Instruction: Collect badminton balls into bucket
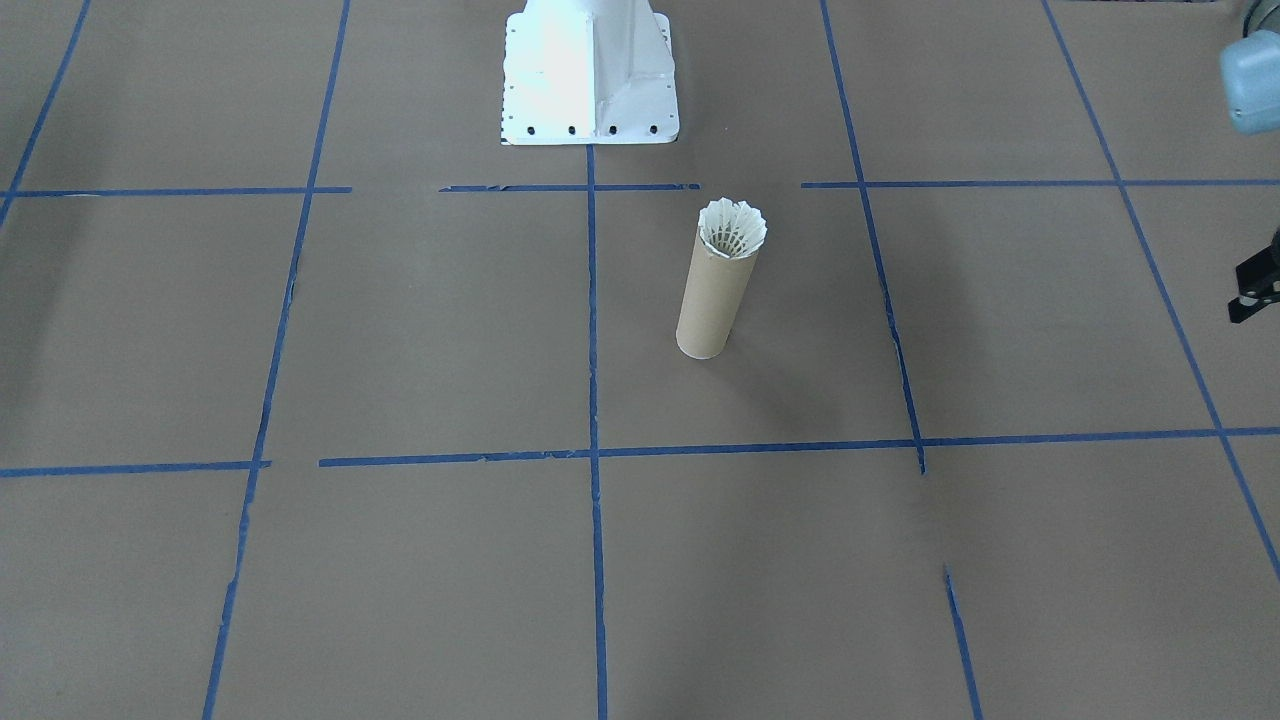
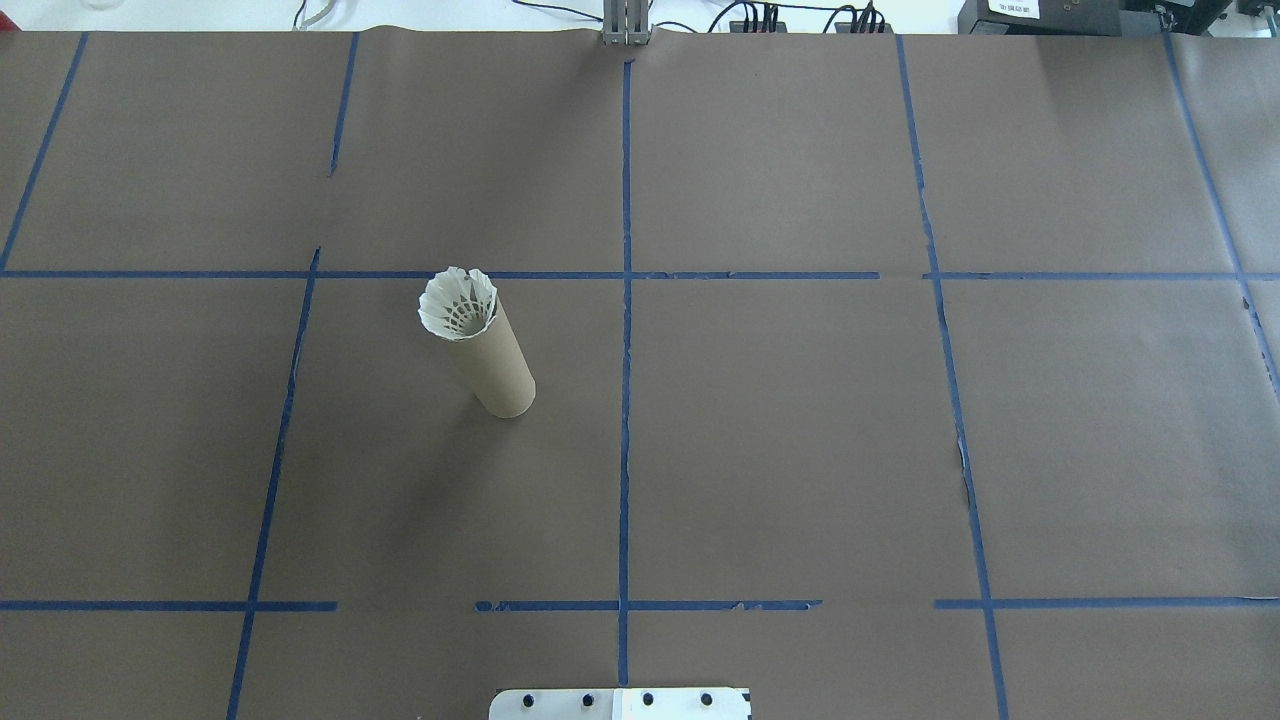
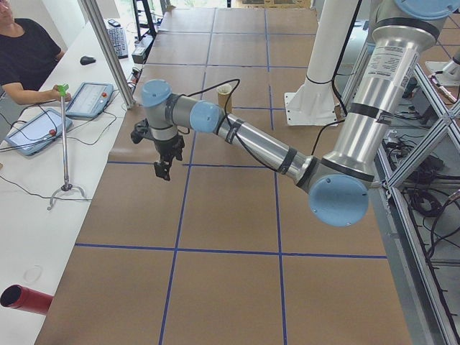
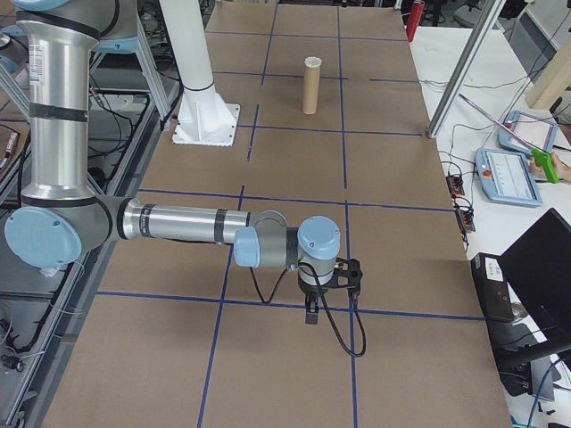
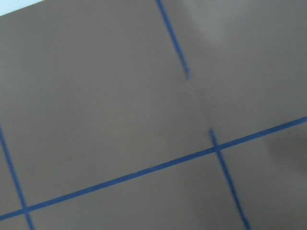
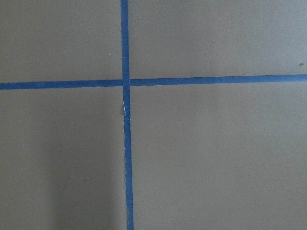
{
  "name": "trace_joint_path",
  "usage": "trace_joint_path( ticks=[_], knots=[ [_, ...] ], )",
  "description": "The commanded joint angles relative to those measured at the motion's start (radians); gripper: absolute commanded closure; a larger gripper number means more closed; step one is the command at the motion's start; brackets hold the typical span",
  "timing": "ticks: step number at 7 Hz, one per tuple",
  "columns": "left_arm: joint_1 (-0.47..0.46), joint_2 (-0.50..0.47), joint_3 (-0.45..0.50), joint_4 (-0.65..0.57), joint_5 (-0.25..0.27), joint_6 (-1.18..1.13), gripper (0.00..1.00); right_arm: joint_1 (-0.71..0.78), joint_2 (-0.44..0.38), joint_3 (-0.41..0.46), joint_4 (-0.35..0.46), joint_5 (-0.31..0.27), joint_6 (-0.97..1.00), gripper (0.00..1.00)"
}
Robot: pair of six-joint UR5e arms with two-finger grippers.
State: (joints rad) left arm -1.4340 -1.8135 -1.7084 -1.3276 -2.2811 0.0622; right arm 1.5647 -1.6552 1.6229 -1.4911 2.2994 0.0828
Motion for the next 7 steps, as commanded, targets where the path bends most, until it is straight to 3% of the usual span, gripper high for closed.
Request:
trace_joint_path(
  ticks=[1, 2, 3, 7],
  knots=[
    [-0.097, 0.168, 0.050, -0.069, -0.005, 0.074, 0.00, 0.000, 0.000, 0.000, 0.000, 0.000, 0.000, 0.00],
    [-0.098, 0.256, 0.050, -0.172, -0.026, 0.073, 0.00, 0.000, 0.000, 0.000, 0.000, 0.000, 0.000, 0.00],
    [-0.098, 0.272, 0.064, -0.206, -0.029, 0.071, 0.00, 0.000, 0.000, 0.000, 0.000, 0.000, 0.000, 0.00],
    [-0.098, 0.261, 0.093, -0.202, -0.029, 0.062, 0.00, 0.000, 0.000, 0.000, 0.000, 0.000, 0.000, 0.00]
  ],
)
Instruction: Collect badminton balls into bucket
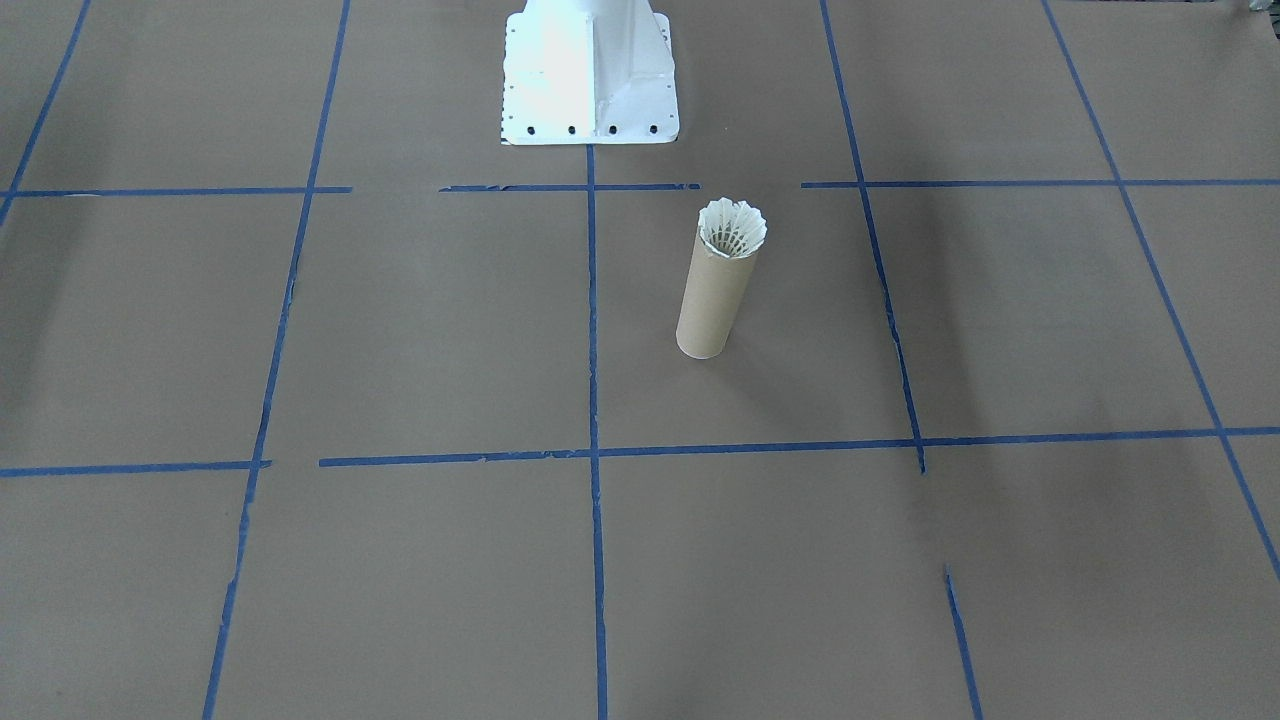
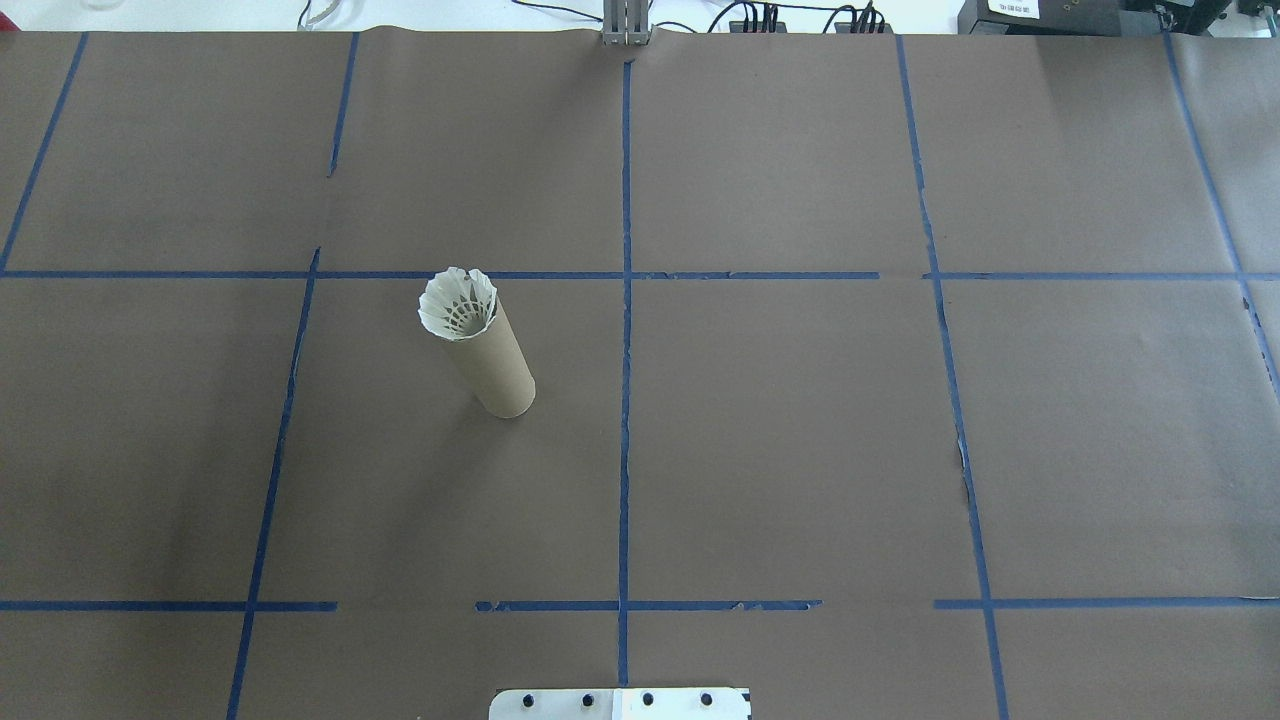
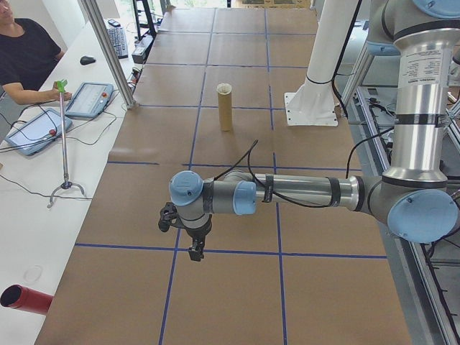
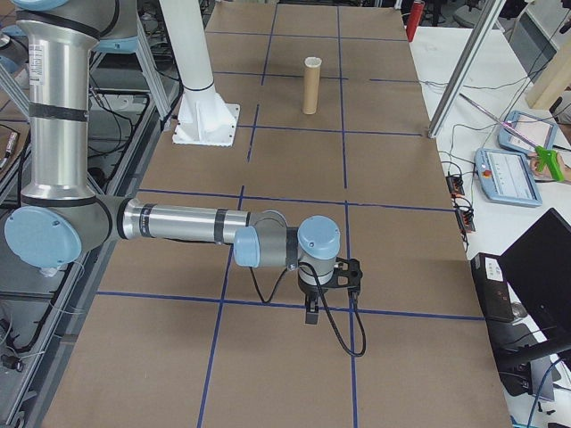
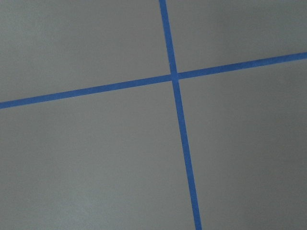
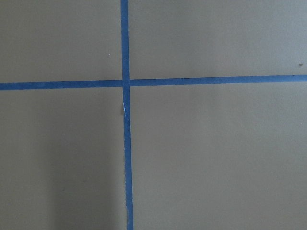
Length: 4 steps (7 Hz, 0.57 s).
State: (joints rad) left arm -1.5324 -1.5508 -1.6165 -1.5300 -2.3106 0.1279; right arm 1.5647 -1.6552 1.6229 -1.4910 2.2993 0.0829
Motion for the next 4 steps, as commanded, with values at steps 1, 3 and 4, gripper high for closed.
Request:
trace_joint_path(
  ticks=[1, 3, 4],
  knots=[
    [0.000, -0.002, 0.000, 0.001, 0.000, -0.004, 0.00, 0.000, 0.000, 0.000, 0.000, 0.000, 0.000, 0.00],
    [-0.002, -0.005, -0.002, 0.004, 0.003, -0.005, 0.00, 0.000, 0.000, 0.000, 0.000, 0.000, 0.000, 0.00],
    [-0.002, -0.006, 0.000, 0.005, 0.003, -0.007, 0.00, 0.000, 0.000, 0.000, 0.000, 0.000, 0.000, 0.00]
  ],
)
